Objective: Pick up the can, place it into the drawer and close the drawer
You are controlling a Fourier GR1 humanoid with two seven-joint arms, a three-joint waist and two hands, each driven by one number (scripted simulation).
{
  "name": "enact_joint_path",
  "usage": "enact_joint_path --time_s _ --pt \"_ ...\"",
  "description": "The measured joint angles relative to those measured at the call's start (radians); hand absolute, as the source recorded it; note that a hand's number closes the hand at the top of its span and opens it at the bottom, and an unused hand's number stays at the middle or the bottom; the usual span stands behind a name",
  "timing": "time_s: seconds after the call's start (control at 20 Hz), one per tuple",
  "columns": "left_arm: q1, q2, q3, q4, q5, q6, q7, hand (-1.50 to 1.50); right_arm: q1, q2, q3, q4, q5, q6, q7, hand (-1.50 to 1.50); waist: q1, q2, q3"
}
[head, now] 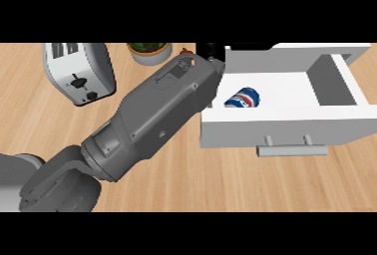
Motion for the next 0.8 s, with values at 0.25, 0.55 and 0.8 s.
enact_joint_path --time_s 0.25,0.55,0.8 --pt "0.006 0.006 -0.002 -0.017 0.003 0.010 0.016 -1.50 -0.084 0.002 0.145 0.090 0.244 -0.065 -0.030 -1.50 0.014 -0.005 0.000" --pt "0.014 0.028 0.010 -0.030 -0.022 0.009 0.052 -1.50 -0.219 0.001 0.282 0.276 0.487 -0.178 -0.073 -1.50 0.034 -0.010 -0.001" --pt "0.041 0.051 0.010 -0.066 -0.050 0.021 0.080 -1.50 -0.332 -0.017 0.349 0.485 0.630 -0.255 -0.115 -1.50 0.045 -0.012 -0.001"
